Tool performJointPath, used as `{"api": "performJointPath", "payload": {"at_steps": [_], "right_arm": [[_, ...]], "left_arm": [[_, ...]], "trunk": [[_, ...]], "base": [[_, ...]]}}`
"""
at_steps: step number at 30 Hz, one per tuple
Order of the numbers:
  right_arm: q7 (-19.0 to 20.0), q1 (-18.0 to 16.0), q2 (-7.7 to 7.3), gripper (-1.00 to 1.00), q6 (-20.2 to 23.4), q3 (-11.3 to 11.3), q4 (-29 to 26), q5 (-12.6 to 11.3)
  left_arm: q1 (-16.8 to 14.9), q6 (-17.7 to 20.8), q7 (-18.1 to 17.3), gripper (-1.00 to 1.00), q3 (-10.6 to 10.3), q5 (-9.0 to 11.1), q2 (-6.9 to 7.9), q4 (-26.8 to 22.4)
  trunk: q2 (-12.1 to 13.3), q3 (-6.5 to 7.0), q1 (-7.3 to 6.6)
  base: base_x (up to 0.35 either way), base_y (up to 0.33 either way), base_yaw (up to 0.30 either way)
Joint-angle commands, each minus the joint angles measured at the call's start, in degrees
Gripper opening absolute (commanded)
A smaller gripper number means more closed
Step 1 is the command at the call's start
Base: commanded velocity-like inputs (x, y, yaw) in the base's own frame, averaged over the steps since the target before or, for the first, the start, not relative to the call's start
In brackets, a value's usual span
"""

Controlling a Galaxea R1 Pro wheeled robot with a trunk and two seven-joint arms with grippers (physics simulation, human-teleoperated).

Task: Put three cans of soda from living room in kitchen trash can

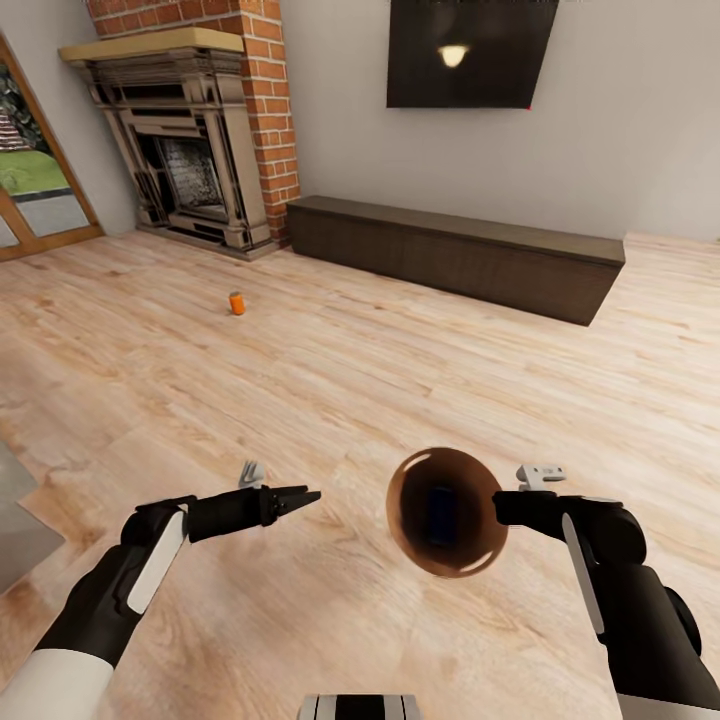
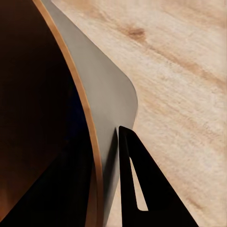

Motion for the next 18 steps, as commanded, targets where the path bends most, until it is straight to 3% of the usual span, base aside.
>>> {"api": "performJointPath", "payload": {"at_steps": [1,18], "right_arm": [[0.28,-0.02,-0.01,-1.00,0.13,0.00,-0.01,-1.07],[0.37,0.07,-0.49,-1.00,0.13,-0.01,-0.01,-1.07]], "left_arm": [[0.00,-0.03,0.00,1.00,0.00,0.00,0.00,0.03],[0.00,-0.27,-0.08,1.00,-0.13,-0.10,0.00,0.01]], "trunk": [[0.00,0.10,0.00],[0.00,1.67,0.00]], "base": [[0.164,0.000,0.000],[0.166,0.000,0.000]]}}
